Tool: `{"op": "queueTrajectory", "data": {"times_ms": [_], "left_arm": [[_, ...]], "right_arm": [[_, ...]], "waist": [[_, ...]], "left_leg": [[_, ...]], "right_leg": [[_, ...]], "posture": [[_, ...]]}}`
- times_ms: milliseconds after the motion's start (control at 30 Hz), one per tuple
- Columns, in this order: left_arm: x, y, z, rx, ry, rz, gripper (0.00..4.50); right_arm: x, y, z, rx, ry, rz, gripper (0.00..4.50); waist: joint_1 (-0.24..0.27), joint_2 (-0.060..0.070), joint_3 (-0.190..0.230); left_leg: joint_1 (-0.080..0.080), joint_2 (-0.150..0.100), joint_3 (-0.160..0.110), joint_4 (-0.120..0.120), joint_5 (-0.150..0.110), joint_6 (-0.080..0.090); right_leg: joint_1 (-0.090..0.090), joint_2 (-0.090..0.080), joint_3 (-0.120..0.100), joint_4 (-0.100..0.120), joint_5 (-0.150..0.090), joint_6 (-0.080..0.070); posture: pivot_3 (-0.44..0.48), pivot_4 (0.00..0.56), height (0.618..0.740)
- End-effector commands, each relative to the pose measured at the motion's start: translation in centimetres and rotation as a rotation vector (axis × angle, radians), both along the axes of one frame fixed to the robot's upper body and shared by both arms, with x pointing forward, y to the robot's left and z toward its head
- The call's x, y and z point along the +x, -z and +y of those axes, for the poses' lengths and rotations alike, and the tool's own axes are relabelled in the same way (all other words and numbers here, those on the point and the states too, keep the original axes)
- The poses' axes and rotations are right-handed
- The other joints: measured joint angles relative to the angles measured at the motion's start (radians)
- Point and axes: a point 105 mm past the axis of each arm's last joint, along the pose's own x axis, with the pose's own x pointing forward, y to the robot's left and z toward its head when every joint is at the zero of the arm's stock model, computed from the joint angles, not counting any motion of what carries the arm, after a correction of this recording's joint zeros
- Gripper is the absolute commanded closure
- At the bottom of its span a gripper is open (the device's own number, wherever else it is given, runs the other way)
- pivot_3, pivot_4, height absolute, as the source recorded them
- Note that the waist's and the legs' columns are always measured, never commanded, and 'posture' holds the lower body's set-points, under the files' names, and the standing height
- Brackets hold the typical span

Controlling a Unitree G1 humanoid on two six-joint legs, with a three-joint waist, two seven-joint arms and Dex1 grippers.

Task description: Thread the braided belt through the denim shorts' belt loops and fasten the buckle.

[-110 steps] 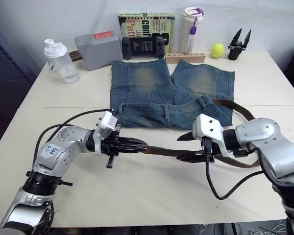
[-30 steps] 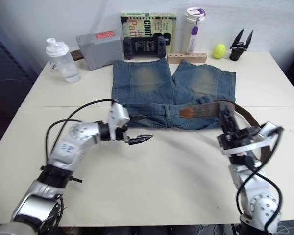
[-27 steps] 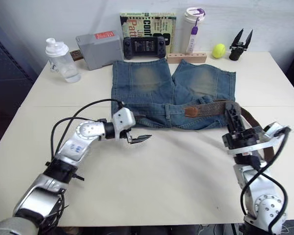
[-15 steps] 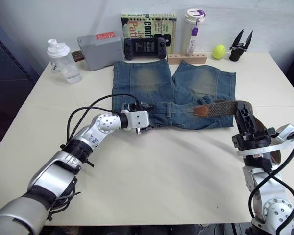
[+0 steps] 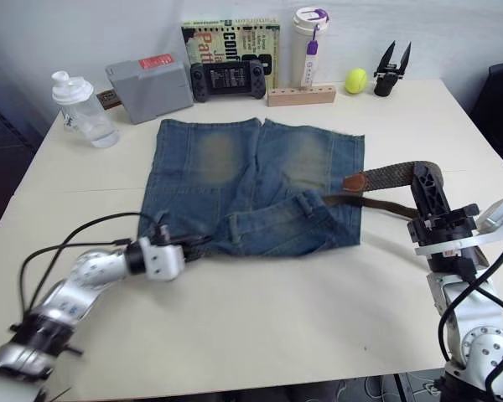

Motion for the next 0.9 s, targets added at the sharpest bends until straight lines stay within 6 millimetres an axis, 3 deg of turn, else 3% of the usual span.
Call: {"op": "queueTrajectory", "data": {"times_ms": [33,233,333,467,733,900], "left_arm": [[-1.5,-1.1,0.9,-0.032,-0.007,0.029,3.44],[-3.1,-0.4,1.1,-0.022,-0.026,0.106,3.44],[-3.5,-0.7,0.9,-0.04,-0.026,0.123,2.7],[-4.0,-1.6,1.0,-0.017,-0.015,0.154,0.99],[-3.9,-6.8,2.5,-0.168,-0.034,0.401,0.99],[-2.9,-9.5,1.2,-0.324,0.021,0.447,0.99]], "right_arm": [[-1.0,-1.0,0.8,-0.06,-0.058,-0.017,4.5],[-1.3,-0.8,1.4,-0.105,-0.099,0.012,4.5],[-1.3,-0.7,1.6,-0.11,-0.105,0.022,4.5],[-1.2,-0.9,1.8,-0.12,-0.115,0.025,4.5],[-0.8,-1.4,3.0,-0.167,-0.182,0.04,4.5],[-0.2,-0.4,4.7,-0.254,-0.251,0.097,4.5]], "waist": [[0.007,0.0,0.0],[0.011,0.0,0.0],[0.012,0.0,0.0],[0.014,0.0,0.0],[0.018,0.0,0.0],[0.018,0.0,0.0]], "left_leg": [[0.0,-0.001,0.0,0.0,0.0,0.001],[0.0,-0.003,0.002,0.0,-0.001,0.003],[0.0,-0.003,0.003,0.0,-0.001,0.003],[0.0,-0.003,0.003,0.0,-0.001,0.003],[0.0,-0.003,0.003,0.0,-0.001,0.003],[0.0,-0.004,0.003,0.001,-0.001,0.003]], "right_leg": [[0.0,-0.002,0.0,0.0,0.0,0.0],[0.0,-0.004,-0.005,0.0,0.0,0.0],[0.0,-0.004,-0.005,0.0,0.0,0.0],[0.0,-0.004,-0.005,0.0,0.0,0.0],[0.0,-0.004,-0.005,0.0,0.0,0.0],[0.0,-0.003,-0.005,0.0,0.0,0.0]], "posture": [[0.0,0.15,0.731],[0.0,0.15,0.731],[0.0,0.15,0.731],[0.0,0.15,0.731],[0.0,0.15,0.731],[0.0,0.15,0.731]]}}
